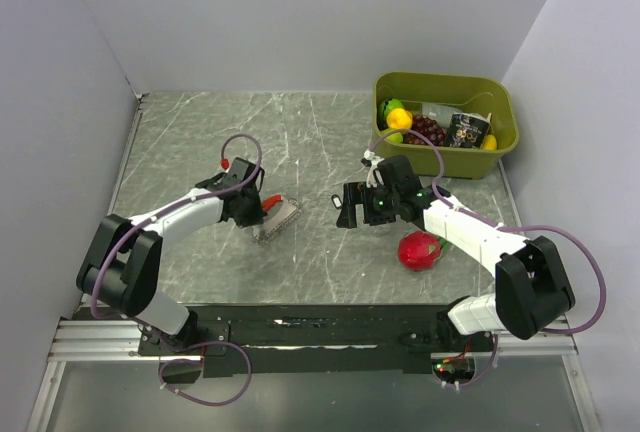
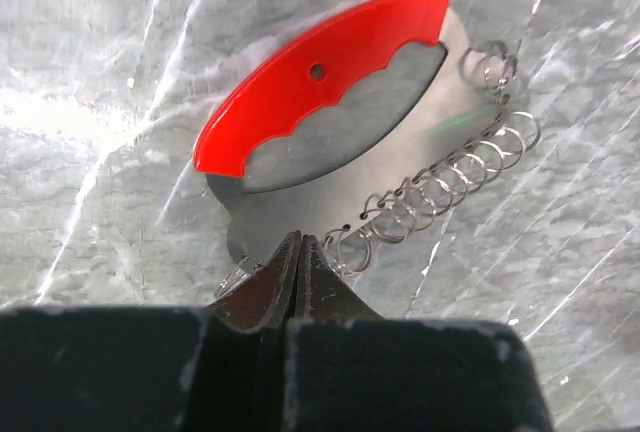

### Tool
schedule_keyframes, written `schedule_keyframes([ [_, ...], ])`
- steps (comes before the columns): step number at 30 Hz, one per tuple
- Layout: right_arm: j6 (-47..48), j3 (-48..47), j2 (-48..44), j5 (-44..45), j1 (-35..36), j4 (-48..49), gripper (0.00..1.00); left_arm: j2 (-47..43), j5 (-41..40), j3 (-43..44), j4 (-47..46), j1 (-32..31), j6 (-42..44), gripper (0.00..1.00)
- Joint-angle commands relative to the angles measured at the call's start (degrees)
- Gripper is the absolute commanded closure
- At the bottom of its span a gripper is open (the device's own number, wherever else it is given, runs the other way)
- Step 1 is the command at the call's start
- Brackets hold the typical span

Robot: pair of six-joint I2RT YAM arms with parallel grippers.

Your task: Put the keys on the keyring

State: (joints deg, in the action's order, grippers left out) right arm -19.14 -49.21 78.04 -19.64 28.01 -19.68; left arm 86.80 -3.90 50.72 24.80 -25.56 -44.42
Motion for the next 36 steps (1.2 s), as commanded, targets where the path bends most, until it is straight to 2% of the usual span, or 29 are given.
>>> schedule_keyframes([
  [1,1.1,-2.6,-1.2,0.5,0.3,0.5,0.0,-1.3,-5.8,1.3,4.0,-0.7,-0.4,0.99],
  [6,1.1,-2.3,-1.4,0.3,0.3,0.5,0.0,-4.4,-10.1,1.3,6.5,-0.7,-1.5,0.98],
  [12,0.9,-2.6,-1.0,0.0,0.4,0.9,0.0,-7.7,-13.6,3.0,9.0,-0.7,-1.2,0.88],
  [15,0.9,-2.8,-1.0,0.0,0.5,0.6,0.01,-9.0,-12.6,3.2,8.1,-0.7,-0.1,0.72],
  [16,0.9,-2.8,-1.0,0.0,0.3,0.6,0.01,-9.5,-11.5,3.2,7.0,-0.8,0.2,0.61],
  [18,1.0,-2.9,-1.0,0.0,0.3,0.6,0.0,-9.3,-10.4,3.6,6.3,-0.8,1.0,0.52],
  [19,1.0,-2.8,-1.0,0.0,0.4,0.6,0.0,-8.6,-9.8,4.2,5.6,-1.0,1.4,0.44],
  [21,0.9,-2.8,-0.7,-0.2,0.4,0.8,0.0,-6.2,-8.7,5.3,5.4,-1.3,2.2,0.4],
  [28,1.1,-2.7,-0.7,0.2,0.3,0.3,0.0,4.6,-7.6,14.8,5.2,-5.5,3.6,0.38],
  [36,1.5,-2.4,-1.0,1.1,0.3,-0.5,0.0,17.2,-4.7,22.7,3.5,-6.7,5.0,0.37],
])
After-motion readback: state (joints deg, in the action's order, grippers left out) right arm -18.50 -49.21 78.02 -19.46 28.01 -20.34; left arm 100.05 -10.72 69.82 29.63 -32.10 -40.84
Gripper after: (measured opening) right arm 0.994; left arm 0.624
